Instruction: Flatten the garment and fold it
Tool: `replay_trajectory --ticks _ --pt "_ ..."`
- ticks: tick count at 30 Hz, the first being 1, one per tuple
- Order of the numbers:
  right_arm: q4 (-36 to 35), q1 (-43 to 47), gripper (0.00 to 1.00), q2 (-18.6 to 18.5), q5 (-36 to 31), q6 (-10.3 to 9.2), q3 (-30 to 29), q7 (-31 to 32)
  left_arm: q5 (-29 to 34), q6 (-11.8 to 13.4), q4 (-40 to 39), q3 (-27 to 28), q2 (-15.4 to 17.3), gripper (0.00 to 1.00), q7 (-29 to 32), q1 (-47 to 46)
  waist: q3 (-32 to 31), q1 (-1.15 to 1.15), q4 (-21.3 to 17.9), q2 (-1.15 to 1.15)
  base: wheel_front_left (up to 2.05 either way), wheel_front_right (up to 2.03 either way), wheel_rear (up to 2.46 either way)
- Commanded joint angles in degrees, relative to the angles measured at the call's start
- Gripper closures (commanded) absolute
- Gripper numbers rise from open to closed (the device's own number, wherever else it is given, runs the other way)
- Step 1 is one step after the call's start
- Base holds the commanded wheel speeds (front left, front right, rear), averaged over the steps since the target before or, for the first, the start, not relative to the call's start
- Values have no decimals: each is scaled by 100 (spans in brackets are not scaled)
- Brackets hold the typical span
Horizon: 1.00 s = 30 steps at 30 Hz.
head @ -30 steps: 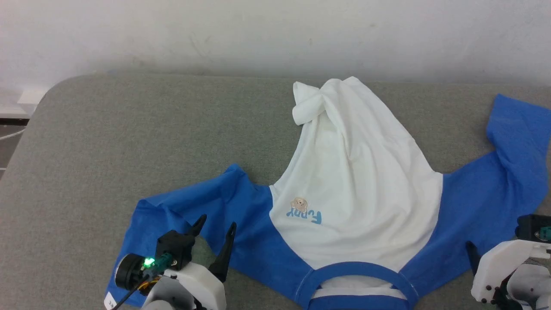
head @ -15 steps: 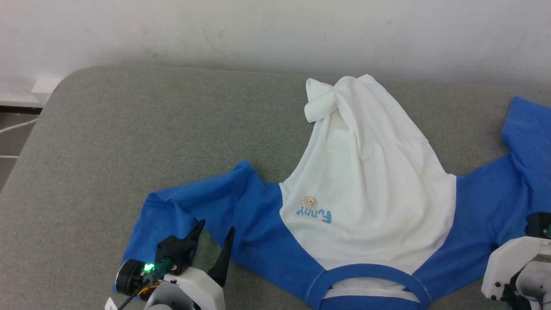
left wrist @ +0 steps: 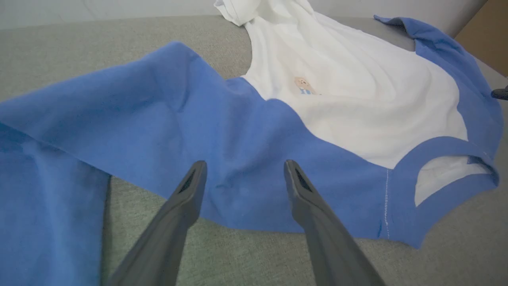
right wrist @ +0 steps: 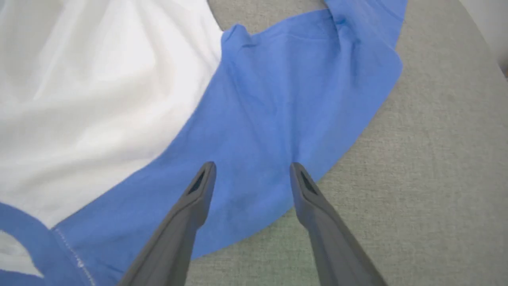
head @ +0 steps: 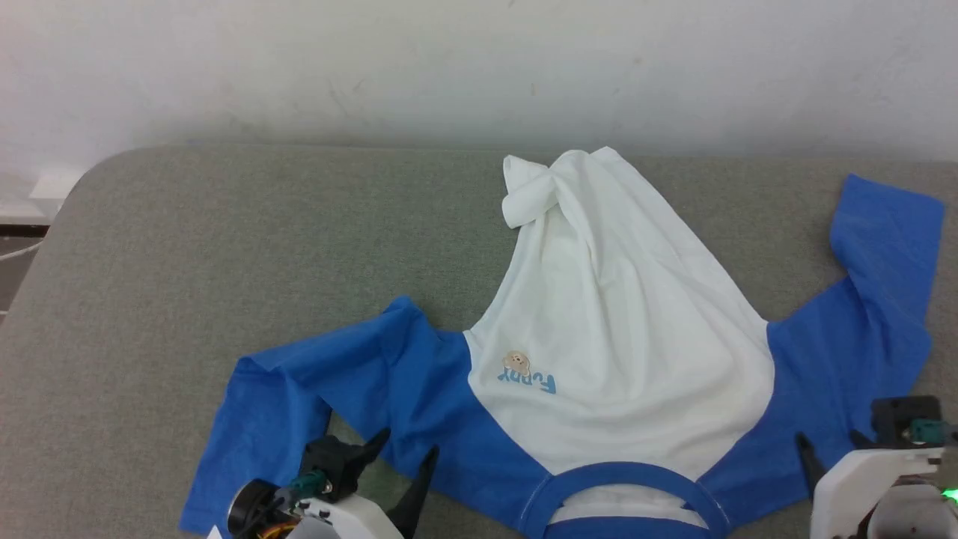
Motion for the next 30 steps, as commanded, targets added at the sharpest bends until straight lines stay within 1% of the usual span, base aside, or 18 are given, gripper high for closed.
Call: replay_trajectory --ticks 1,3,5,8,11,15,24,28,30 --pt "-137 139 0 -81 119 -12 152 -5 -49 -36 -41 -19 44 0 104 88 -8 0 -31 0 0 0 0" --pt "-414 341 0 -270 331 -12 555 58 -81 -2 -143 -68 75 0 360 136 0 0 -58 0 0 0 0" --pt "-599 483 0 -463 487 -12 825 148 -143 75 -247 -71 88 0 604 184 34 0 -82 0 0 0 0" --pt "-722 569 0 -663 630 -12 1057 258 -183 183 -354 -91 93 0 875 213 89 0 -93 0 0 0 0" --pt "-756 565 0 -768 699 -12 1156 313 -191 235 -344 -165 81 0 1133 199 161 0 -92 0 0 0 0" --pt "-792 511 0 -795 739 -12 1183 314 -159 299 -333 -259 57 0 1379 135 273 0 -103 0 0 0 0" --pt "-745 391 0 -742 707 -12 1081 271 -61 414 -306 -411 -135 0 1410 -10 487 0 -196 0 0 0 0" --pt "-697 355 0 -720 707 -12 1060 229 62 555 -177 -580 -201 0 1703 -41 549 0 -215 0 0 0 0" --pt "-679 328 0 -698 703 -12 1047 213 104 573 -122 -675 -225 0 1858 -65 576 0 -234 0 0 0 0"
